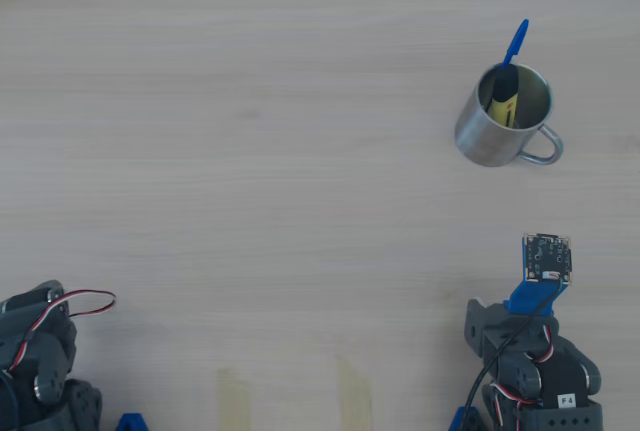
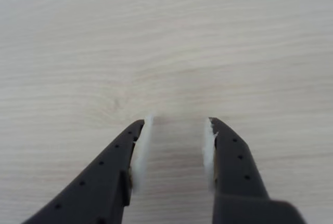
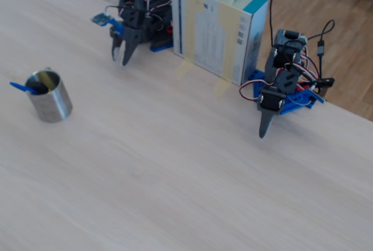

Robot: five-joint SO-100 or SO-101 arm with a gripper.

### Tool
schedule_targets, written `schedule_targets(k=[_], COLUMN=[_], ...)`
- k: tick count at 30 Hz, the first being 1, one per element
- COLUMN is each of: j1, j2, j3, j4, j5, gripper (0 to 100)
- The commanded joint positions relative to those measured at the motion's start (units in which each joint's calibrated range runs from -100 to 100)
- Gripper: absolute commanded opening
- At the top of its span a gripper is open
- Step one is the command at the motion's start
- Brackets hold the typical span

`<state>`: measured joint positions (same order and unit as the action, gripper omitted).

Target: Grab the yellow pen and put it in the silver cup.

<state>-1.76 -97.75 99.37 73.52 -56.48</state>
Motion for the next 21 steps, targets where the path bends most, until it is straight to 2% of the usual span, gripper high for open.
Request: schedule_targets(k=[1,8,21], j1=[0.3,0.4,0.5], j2=[0.2,0.2,0.6], j3=[0.4,0.4,0.4], j4=[1.0,1.0,1.6], j5=[0.4,0.4,2.0], gripper=[13,2,2])
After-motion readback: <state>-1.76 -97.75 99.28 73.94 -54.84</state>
